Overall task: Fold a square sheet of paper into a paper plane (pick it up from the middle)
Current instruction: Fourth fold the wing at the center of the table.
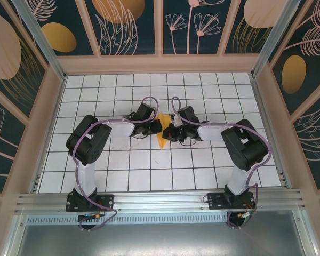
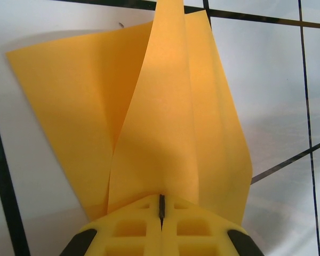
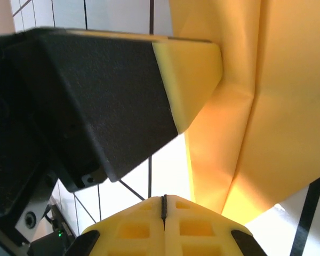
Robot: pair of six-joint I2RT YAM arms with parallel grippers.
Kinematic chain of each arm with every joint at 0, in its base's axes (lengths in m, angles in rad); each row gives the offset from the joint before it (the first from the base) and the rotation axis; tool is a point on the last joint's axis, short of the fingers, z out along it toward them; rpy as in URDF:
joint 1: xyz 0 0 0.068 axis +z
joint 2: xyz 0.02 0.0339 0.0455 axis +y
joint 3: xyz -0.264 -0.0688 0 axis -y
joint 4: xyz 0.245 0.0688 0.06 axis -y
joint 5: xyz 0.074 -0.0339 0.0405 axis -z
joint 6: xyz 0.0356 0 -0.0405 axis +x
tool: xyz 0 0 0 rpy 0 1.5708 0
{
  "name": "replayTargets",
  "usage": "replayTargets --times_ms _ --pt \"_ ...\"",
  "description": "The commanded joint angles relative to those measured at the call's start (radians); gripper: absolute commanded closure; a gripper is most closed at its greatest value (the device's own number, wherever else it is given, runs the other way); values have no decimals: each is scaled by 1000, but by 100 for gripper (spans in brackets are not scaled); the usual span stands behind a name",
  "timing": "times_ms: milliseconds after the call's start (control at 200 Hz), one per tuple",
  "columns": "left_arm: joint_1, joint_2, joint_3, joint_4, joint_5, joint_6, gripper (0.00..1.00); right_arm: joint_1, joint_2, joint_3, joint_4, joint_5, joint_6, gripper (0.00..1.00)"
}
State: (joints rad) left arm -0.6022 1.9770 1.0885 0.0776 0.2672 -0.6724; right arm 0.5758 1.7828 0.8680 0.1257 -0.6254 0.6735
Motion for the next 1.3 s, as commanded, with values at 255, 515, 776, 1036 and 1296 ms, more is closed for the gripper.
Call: replayTargets --times_ms 255,515,776,1036,1296 --pt "9 -15 -4 -38 -34 28 100 23 81 -19 87 -39 68 98" --pt "9 -26 -29 -9 -22 3 98 43 147 45 -6 1 21 98" --pt "44 -112 -11 13 -5 -72 78 60 178 8 -87 105 -5 100" --pt "44 -171 4 53 55 -181 75 58 178 2 -52 95 -5 100" --pt "42 -136 -16 135 214 -260 92 59 182 -3 -13 96 13 100"
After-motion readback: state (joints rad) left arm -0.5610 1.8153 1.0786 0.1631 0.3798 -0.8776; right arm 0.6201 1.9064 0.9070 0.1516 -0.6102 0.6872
